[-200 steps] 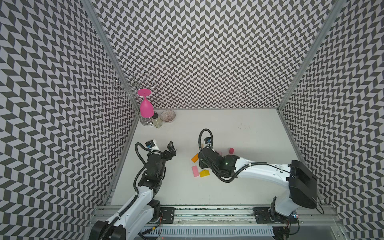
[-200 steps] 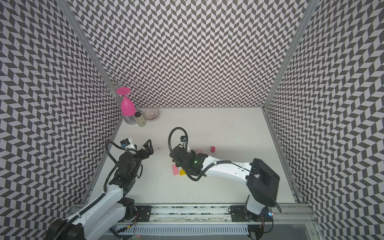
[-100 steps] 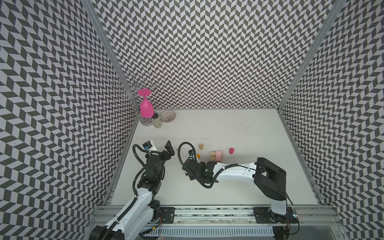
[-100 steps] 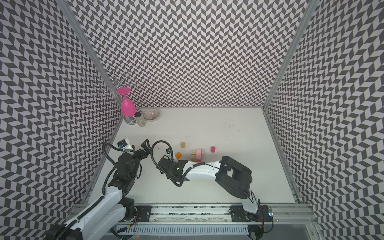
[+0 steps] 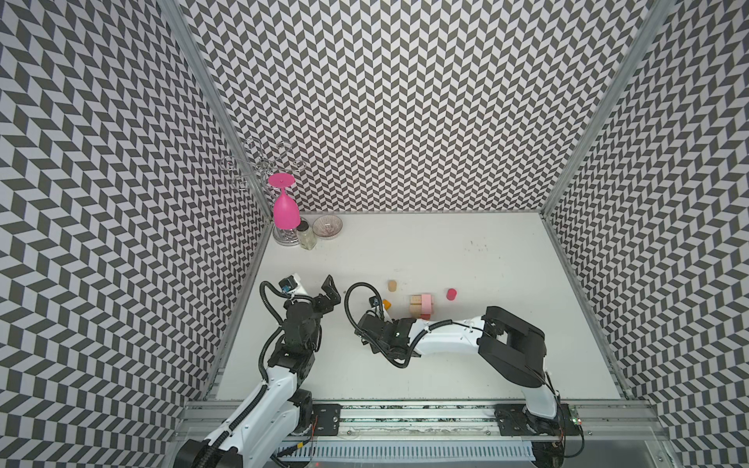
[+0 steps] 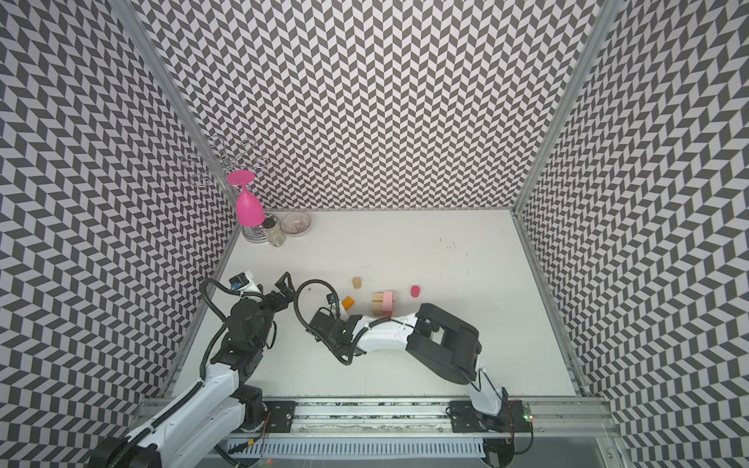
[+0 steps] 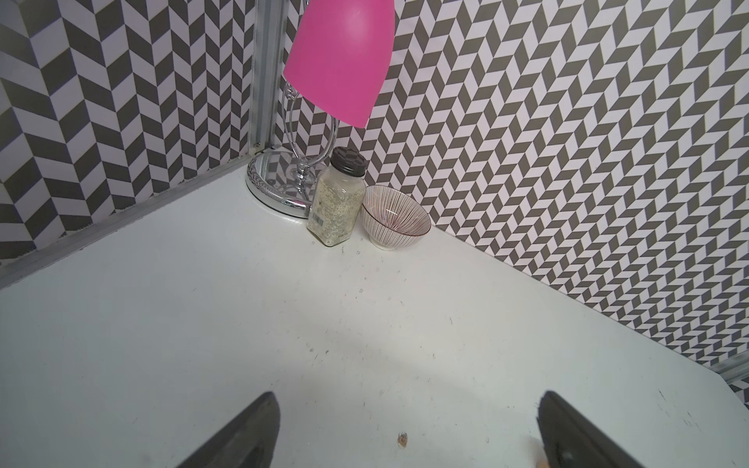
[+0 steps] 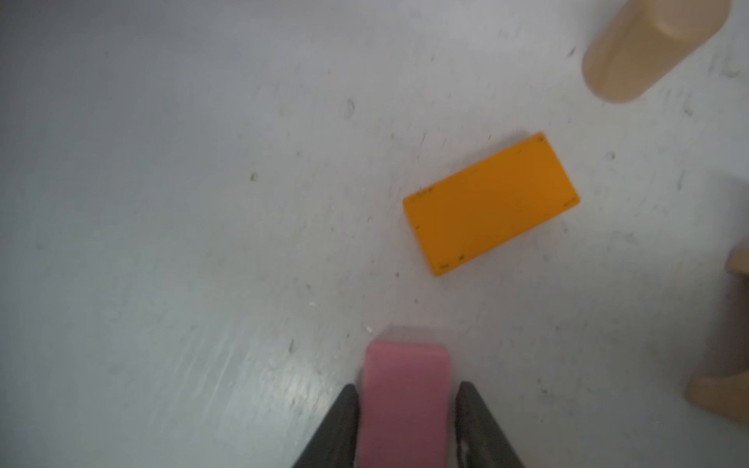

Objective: Build the wood block tower
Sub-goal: 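Grasp the second pink block with the right gripper, then carry the second pink block with the right gripper over the stack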

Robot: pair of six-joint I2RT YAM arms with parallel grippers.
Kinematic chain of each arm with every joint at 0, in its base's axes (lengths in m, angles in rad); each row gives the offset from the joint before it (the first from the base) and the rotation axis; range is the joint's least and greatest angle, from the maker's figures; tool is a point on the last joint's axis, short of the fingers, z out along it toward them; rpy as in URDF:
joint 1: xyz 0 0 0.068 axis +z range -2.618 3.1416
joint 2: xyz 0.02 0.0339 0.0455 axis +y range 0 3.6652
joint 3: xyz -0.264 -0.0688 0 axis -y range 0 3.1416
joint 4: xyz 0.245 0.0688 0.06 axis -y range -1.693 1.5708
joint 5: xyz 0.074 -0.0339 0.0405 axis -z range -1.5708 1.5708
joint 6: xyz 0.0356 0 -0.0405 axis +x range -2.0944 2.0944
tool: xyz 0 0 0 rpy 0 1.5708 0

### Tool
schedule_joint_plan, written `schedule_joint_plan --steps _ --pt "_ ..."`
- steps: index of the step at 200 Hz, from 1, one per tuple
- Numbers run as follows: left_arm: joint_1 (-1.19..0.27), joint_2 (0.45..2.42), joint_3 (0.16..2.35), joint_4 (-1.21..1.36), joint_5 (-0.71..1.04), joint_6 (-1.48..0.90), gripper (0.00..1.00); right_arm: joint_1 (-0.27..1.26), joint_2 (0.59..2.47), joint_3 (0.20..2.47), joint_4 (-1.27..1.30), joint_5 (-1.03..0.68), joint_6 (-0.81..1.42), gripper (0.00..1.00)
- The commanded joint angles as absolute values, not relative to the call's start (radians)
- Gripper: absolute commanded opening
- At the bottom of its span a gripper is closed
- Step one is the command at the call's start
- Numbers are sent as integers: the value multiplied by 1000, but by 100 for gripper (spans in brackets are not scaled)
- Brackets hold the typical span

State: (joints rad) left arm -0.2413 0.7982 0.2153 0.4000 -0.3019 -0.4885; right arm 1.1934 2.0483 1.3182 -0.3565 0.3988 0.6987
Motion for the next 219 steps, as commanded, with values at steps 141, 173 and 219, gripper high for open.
schedule_joint_plan --steps 141,173,219 --pt "-235 781 204 403 -319 -495 100 1113 1783 1259 -382 575 802 9" --pt "-235 779 202 406 -319 -494 100 1075 1792 1278 -429 625 859 3" --pt "-235 781 202 411 -314 -492 100 1035 1831 1300 -474 628 884 3"
